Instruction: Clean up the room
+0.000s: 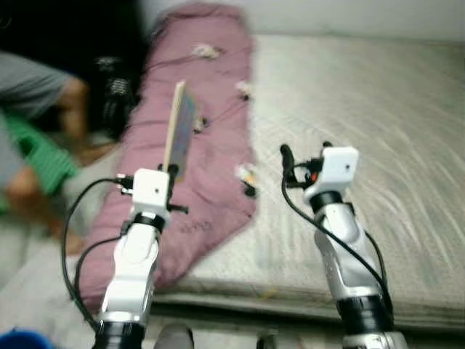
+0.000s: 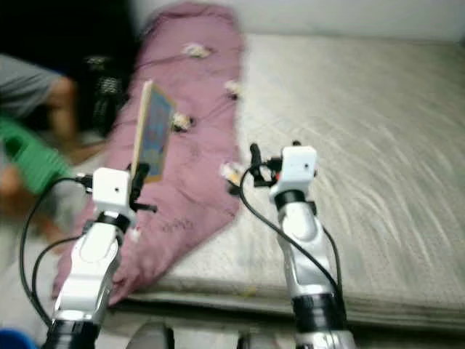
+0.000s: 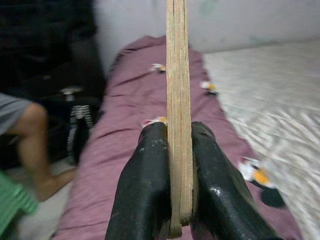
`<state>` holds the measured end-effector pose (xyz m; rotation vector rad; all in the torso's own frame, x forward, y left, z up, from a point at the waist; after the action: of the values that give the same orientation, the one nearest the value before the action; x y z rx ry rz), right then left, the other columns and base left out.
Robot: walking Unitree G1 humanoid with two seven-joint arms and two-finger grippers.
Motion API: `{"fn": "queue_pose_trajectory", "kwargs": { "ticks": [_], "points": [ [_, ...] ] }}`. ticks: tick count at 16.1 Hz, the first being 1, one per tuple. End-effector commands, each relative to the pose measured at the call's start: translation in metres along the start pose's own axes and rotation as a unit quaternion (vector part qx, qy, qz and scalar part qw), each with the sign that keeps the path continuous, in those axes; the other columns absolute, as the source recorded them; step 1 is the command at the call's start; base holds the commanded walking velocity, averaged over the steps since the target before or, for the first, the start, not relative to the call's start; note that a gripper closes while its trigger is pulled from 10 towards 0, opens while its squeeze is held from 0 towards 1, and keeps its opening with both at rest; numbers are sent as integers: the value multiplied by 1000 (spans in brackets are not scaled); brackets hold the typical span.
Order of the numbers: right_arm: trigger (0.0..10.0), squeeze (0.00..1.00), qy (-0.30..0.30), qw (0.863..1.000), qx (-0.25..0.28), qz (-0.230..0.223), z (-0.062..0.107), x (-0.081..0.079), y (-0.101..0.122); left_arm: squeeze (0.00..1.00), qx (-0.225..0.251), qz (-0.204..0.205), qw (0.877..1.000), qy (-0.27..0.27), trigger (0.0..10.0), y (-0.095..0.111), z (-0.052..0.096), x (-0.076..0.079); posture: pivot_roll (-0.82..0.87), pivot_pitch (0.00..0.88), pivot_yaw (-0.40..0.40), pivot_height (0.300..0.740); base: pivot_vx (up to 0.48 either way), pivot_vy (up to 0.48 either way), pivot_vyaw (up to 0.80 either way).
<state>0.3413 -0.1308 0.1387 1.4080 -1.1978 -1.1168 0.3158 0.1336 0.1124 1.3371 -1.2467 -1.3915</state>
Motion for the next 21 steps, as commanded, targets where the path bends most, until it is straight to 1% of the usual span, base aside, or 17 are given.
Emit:
{"fn": "queue_pose_trajectory", "kwargs": {
  "ticks": [1,5,6,7,8,12,14,16,18,21],
  "points": [
    [10000,0,-6,1000,2,-3,2,1,1,0,2,-1,1000,9,10000,2,0,-4,-15,0,-8,740,0,0,0],
    [10000,0,-20,1000,-5,-3,4,5,-4,0,-8,-3,1000,13,10000,-3,1,-4,-19,0,-6,740,0,0,0],
    [10000,0,-25,1000,-8,5,4,7,-6,0,-9,-3,1000,15,10000,-3,1,-4,-16,0,-8,740,0,0,-419],
    [10000,0,-44,998,-17,29,4,11,-10,0,-10,-6,1000,20,10000,-3,1,-5,-14,0,-12,740,0,0,0],
    [10000,0,-58,997,-26,38,3,15,-13,0,-12,-6,1000,25,10000,-4,2,-5,-12,0,-14,740,0,0,0],
    [10000,0,-55,998,-31,25,3,15,-15,0,-16,-4,1000,21,10000,-6,3,-4,-13,0,-21,740,0,0,0],
    [10000,0,-57,998,-30,25,2,16,-14,0,-17,8,1000,14,10000,-7,2,-2,-13,0,-23,740,0,0,-788],
    [10000,0,-58,998,-29,26,2,17,-13,0,-14,-2,1000,16,10000,-5,2,-2,-14,0,-23,740,0,0,-653],
    [10000,0,-58,998,-29,25,2,18,-14,0,-13,-6,1000,7,10000,-5,2,0,-13,0,-23,740,0,0,0],
    [10000,0,-58,998,-32,20,3,16,-16,0,-15,-1,1000,8,10000,-6,3,0,-13,0,-22,740,0,0,0]
  ]
}}
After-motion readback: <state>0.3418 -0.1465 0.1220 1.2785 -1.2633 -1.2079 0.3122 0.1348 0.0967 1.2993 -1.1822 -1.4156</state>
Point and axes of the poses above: a point about 5 cm out from each wrist's last joint towards the gripper, its own z axis pointing back from the gripper into the wrist, its own y axis along the axis of the wrist's last joint, x = y × z, the point moved 4 cm from there along -z, pointing out of the wrist towards the gripper, and after that the axes turned 2 degrees about -z, right-handed, at the moved point
